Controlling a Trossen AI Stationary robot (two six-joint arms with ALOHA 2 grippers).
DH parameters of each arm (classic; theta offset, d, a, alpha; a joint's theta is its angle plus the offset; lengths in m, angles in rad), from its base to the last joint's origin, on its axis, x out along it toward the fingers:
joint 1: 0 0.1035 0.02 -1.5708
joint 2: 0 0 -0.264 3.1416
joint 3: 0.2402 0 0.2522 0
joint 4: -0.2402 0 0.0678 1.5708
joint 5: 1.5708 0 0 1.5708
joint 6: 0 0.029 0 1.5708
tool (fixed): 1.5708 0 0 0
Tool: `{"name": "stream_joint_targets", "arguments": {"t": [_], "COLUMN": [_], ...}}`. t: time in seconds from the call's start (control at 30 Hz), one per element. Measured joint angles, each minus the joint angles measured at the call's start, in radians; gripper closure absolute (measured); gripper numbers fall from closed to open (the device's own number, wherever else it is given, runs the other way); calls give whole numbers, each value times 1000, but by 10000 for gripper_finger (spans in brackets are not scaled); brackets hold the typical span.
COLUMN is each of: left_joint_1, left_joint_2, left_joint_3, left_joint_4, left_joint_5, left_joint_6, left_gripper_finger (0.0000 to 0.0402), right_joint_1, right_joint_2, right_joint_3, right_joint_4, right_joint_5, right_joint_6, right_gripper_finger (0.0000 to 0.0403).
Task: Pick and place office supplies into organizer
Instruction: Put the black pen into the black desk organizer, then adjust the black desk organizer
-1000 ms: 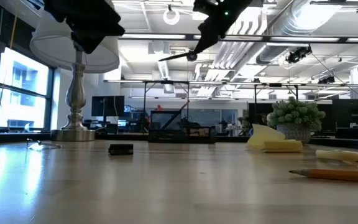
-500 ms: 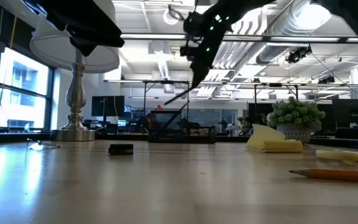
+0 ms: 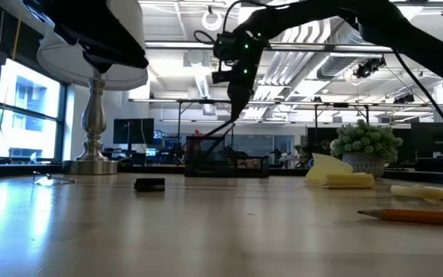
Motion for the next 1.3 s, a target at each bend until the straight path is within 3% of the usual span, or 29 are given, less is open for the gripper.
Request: {"name": "stream_joint_targets", "arguments": {"t": [0.17,0.47,0.77,0.97,1.3], "left_joint_1": [0,0,0,0,0], "left_joint_2": [0,0,0,0,0], "left_joint_3": [0,0,0,0,0], "left_joint_4": [-23,-30,-30,-30,-37], "left_joint_5": [0,-7,-27,-28,-27], "left_joint_6": [-13,-19,-3,-1,-9], "left_gripper_finger": [305,305,305,305,305], "right_joint_1": [11,16,6,6,8], "right_joint_2": [-62,-96,-97,-97,-102], "right_joint_3": [-16,-26,-125,-166,-166], "right_joint_4": [-12,-74,1,80,47], "right_joint_5": [-8,-122,-109,-111,-105], "right_joint_6": [-10,-31,-32,-32,29], "right_gripper_finger": [377,380,377,332,261]}}
